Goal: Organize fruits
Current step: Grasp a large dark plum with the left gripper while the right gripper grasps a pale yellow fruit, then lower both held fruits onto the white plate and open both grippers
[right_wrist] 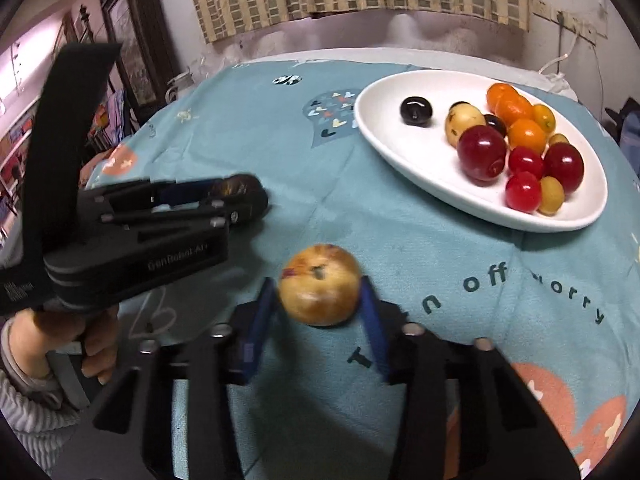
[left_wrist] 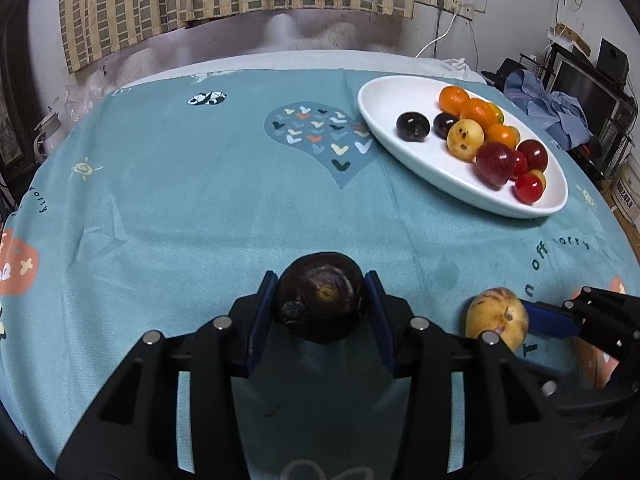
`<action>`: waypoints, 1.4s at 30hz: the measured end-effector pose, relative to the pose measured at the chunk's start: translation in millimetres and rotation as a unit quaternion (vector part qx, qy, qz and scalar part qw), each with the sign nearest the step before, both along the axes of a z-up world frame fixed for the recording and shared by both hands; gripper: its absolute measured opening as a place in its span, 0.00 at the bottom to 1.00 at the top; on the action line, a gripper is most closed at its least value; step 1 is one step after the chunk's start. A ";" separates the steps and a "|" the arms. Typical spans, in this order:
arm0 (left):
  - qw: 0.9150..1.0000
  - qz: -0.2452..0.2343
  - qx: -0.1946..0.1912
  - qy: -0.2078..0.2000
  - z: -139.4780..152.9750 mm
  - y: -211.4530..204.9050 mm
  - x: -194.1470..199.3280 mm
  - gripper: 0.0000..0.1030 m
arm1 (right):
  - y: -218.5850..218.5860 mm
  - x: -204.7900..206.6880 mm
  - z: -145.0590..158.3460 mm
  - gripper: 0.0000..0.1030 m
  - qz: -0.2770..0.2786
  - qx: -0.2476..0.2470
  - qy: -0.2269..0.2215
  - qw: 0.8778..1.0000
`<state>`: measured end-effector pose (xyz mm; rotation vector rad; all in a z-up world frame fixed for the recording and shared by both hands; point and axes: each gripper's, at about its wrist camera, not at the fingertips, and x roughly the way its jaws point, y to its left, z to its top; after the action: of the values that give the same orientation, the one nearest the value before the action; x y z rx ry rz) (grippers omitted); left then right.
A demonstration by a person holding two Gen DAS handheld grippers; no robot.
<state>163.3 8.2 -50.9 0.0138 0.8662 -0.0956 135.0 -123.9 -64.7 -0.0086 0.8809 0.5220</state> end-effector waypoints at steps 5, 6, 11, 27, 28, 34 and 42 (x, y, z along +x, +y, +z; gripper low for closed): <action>1.000 -0.001 0.001 -0.002 0.0 -1.3 -1.2 0.44 | -6.9 -9.1 5.7 0.36 0.001 0.007 -0.009 1.000; 1.000 -0.002 0.000 -0.004 0.9 -1.8 -2.6 0.44 | -10.4 -13.0 7.7 0.36 0.004 0.009 -0.009 1.000; 1.000 -0.018 0.005 -0.022 8.4 -13.5 -10.3 0.44 | -34.1 -17.7 25.4 0.36 -0.014 0.030 -0.025 0.999; 0.992 -0.109 0.010 -0.065 54.3 -99.1 36.9 0.44 | -98.7 91.2 87.8 0.37 -0.119 0.076 -0.053 0.989; 0.992 -0.110 0.006 -0.062 52.7 -102.0 44.2 0.44 | -95.0 103.7 87.6 0.37 -0.121 0.072 -0.052 0.989; 0.993 -0.105 -0.011 -0.053 37.4 -106.6 70.5 0.70 | -80.4 171.8 65.5 0.38 -0.139 0.057 -0.007 0.989; 0.995 -0.081 -0.035 -0.051 39.0 -81.1 67.8 0.77 | -111.9 155.9 75.2 0.57 -0.166 0.127 -0.007 0.978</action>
<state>231.2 -72.9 -11.9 0.0233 0.7592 -0.2742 290.9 -235.7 10.4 0.3618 0.7775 0.3170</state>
